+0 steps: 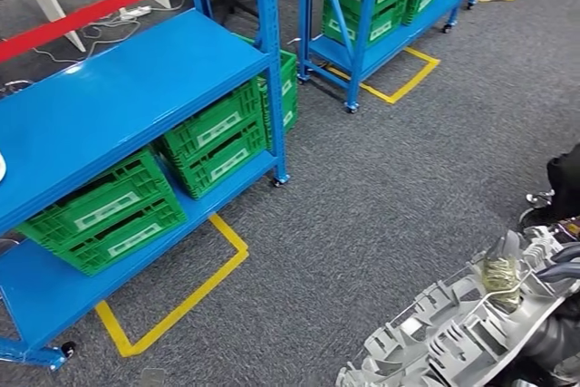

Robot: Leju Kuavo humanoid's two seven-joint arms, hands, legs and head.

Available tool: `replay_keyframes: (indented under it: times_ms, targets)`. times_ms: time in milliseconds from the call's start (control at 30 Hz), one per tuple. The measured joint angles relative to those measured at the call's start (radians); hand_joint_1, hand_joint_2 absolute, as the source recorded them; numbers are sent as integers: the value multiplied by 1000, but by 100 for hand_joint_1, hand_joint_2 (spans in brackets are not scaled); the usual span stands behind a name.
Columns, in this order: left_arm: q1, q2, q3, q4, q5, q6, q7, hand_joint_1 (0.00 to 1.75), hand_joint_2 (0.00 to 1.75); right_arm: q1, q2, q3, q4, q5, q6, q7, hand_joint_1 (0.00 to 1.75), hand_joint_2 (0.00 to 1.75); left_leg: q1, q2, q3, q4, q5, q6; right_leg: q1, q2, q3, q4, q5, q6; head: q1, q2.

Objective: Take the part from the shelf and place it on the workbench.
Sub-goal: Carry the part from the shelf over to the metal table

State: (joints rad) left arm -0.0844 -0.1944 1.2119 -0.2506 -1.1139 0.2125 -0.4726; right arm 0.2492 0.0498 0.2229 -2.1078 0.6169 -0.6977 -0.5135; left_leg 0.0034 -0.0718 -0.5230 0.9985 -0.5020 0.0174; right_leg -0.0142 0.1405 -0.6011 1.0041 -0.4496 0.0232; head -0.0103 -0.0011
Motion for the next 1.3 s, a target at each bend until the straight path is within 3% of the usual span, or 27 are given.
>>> replay_keyframes:
  times_ms: [33, 100, 167, 233, 267, 300, 333, 400, 467, 533, 600, 667, 733, 767, 800, 867, 933, 1000, 1067, 1133, 1200, 1267, 1300]
  targets:
    - [-1, -1, 0, 0, 0, 0, 0, 0, 175, 2, 0, -1, -1, 0, 0, 0, 175, 175, 1, 13, 1, -5, 4, 2, 0, 0, -6, 0, 1, 6, 0, 0]
    - [-3, -2, 0, 0, 0, -1, -1, 0, 175, 1, 0, -1, -2, -1, 0, 0, 175, 175, 4, 41, 3, -19, 14, 10, 3, -46, -32, 40, -25, 14, 7, 0]
    - [0, -2, 0, 0, 0, -2, -2, 0, 175, -1, 0, -3, -4, -2, 0, 2, 175, 175, 2, 73, 2, -24, 17, 16, 3, -110, -86, 159, -92, 20, 15, 0]
    - [3, -2, 0, 0, -1, -2, -2, 0, 175, 0, 0, -6, -4, -3, 0, 4, 175, 175, -1, 105, 1, -23, 16, 18, 0, -130, -132, 271, -139, 28, 16, 0]
    - [3, -2, 0, 0, -2, -2, -2, 0, 175, 0, 0, -9, -4, -3, 0, 6, 175, 175, -2, 121, 1, -23, 15, 17, -1, -133, -133, 282, -138, 31, 16, 0]
    - [2, -2, 0, 0, -3, -2, -2, 0, 175, 1, 0, -12, -4, -4, 0, 6, 175, 175, -2, 134, 2, -22, 14, 16, -3, -138, -111, 250, -118, 33, 16, 0]
    - [1, -3, 0, 0, -4, -2, -2, 0, 175, 1, 0, -15, -4, -4, 0, 6, 175, 175, -3, 147, 3, -22, 12, 13, -4, -151, -71, 184, -87, 34, 16, 0]
    - [-1, -3, 0, 0, -6, -3, -2, 0, 175, -1, 0, -24, -5, -5, 0, 6, 175, 175, -7, 168, 7, -17, 6, 5, -2, -202, 12, 46, -45, 30, 16, 0]
    - [-2, -2, 0, 0, -6, -4, -3, 0, 175, -1, 0, -32, -7, -6, 0, 6, 175, 175, -12, 183, 9, -12, 2, -5, 1, -227, 41, -2, -40, 19, 14, 0]
    - [-3, -1, 0, 0, -7, -4, -3, 0, 175, 0, 0, -40, -10, -6, 0, 6, 175, 175, -12, 198, 11, -10, 0, -14, 2, -205, 37, 1, -35, 6, 14, 0]
    - [-4, -2, 0, 0, -8, -5, -3, 0, 175, 0, 0, -51, -13, -6, 0, 6, 175, 175, -7, 164, 2, 13, -24, -25, -2, -182, 32, -2, -28, -7, 13, 0]
    - [-3, -2, 0, 0, -9, -6, -3, 0, 175, -1, 0, -59, -17, -5, 0, 3, 175, 175, -1, 103, -40, 113, -89, -32, -4, -157, 28, -4, -23, -17, 10, 0]
    - [2, -2, 0, 0, -9, -6, -3, 0, 175, 0, 0, -67, -17, -4, 0, -2, 175, 175, 1, 82, -99, 248, -147, -34, -3, -127, 25, -4, -21, -21, 9, 0]
    - [4, -2, 0, 0, -9, -7, -3, 0, 175, 1, 0, -72, -18, -4, 0, -4, 175, 175, 1, 80, -117, 283, -151, -33, -2, -111, 24, -3, -20, -22, 9, 0]
    - [5, -2, 0, 0, -9, -8, -3, 0, 175, 2, 0, -78, -18, -5, 0, -6, 175, 175, 1, 79, -118, 281, -134, -31, -1, -95, 24, -2, -19, -22, 9, 0]
    - [4, -2, 0, 0, -9, -10, -3, 0, 175, 6, 0, -88, -21, -6, 0, -10, 175, 175, 1, 61, -72, 171, -54, -22, 0, -64, 26, 0, -19, -21, 9, 0]
    - [3, 0, 0, 0, -9, -12, -3, 0, 175, 9, 1, -96, -25, -7, 0, -14, 175, 175, 2, 14, -17, 49, -3, -11, -1, -39, 25, 1, -16, -16, 9, 0]
    - [1, 2, 0, 0, -10, -13, -3, 0, 175, 13, 3, -103, -30, -8, 0, -18, 175, 175, 2, -12, 1, 6, -2, -6, -5, -17, 17, 1, -11, -4, 7, 0]
    - [-1, 1, 0, 0, -10, -14, -3, 0, 175, 20, 4, -110, -35, -10, 0, -21, 175, 175, 2, 6, 3, -6, 2, -1, -9, 1, 7, -3, -4, 11, 4, 0]
    - [-1, 1, 0, 0, -12, -15, -4, 0, 175, 23, 4, -119, -42, -11, 0, -23, 175, 175, 4, 33, 5, -20, 13, 9, -6, -35, -16, 29, -24, 19, 8, 0]
    - [1, 0, 0, 0, -14, -15, -4, 0, 175, 22, 4, -125, -46, -12, 0, -24, 175, 175, 2, 64, 5, -26, 17, 15, -2, -102, -71, 140, -87, 22, 13, 0]
    - [4, 0, 0, 0, -14, -16, -4, 0, 175, 23, 4, -128, -46, -13, 0, -23, 175, 175, -2, 96, 3, -26, 16, 16, -2, -129, -124, 261, -138, 27, 16, 0]
    - [5, 0, 0, 0, -14, -16, -4, 0, 175, 25, 4, -130, -46, -13, 0, -23, 175, 175, -3, 111, 3, -25, 16, 16, -3, -134, -130, 281, -139, 28, 16, 0]
